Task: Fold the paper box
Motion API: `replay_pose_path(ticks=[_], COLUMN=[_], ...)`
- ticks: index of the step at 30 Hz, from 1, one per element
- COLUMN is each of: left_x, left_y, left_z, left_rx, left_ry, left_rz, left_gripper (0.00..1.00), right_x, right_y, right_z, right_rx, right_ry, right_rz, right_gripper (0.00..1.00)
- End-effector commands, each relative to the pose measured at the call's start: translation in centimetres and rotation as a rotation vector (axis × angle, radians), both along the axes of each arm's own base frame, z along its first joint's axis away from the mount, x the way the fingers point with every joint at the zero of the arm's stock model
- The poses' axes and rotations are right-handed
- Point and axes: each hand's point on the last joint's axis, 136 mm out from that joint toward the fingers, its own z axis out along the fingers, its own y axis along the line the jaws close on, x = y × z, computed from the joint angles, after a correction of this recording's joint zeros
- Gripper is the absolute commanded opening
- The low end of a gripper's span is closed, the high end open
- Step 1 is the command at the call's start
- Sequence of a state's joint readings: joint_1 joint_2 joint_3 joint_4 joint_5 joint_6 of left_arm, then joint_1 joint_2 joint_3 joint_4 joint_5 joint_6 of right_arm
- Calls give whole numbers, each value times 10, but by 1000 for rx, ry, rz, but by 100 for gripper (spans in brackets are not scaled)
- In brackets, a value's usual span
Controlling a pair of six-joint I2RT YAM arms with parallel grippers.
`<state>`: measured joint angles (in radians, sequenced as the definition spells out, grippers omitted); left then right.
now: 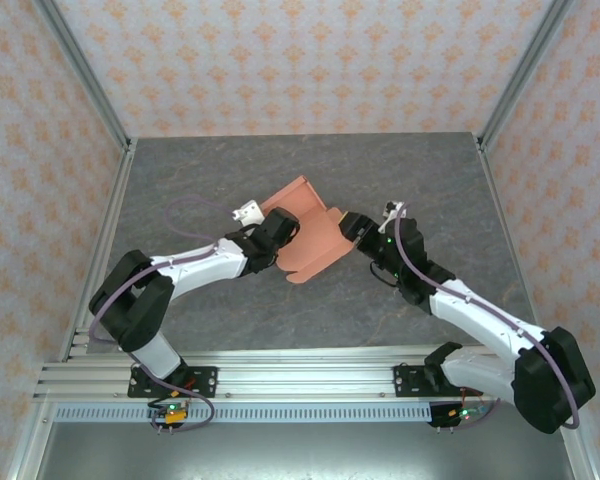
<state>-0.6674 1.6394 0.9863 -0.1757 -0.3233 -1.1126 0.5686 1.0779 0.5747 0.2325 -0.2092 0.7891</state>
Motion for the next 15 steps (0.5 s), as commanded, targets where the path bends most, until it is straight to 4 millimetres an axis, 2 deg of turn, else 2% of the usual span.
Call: replay_pose_path(ticks=[1, 5, 10, 13, 15], left_x=[6, 8, 7, 8, 8], left_y=[-7, -13, -16, -14, -12], left_z=[1, -1, -2, -2, -3], left_rx=[-98, -160, -191, -179, -168], left_ry=[17, 26, 25, 23, 22], left_rz=[51, 53, 60, 63, 67], left_gripper=[0, 0, 0, 0, 0], right_x=[-15, -21, -24, -27, -29], right_y=[7, 11, 17, 8, -3], right_z=[-10, -28, -35, -42, -39], right_rx=[82, 113, 128, 98, 51], right_ry=[114, 171, 210, 228, 217], right_rz=[-15, -34, -36, -78, -109], right_gripper=[67, 67, 66, 67, 69])
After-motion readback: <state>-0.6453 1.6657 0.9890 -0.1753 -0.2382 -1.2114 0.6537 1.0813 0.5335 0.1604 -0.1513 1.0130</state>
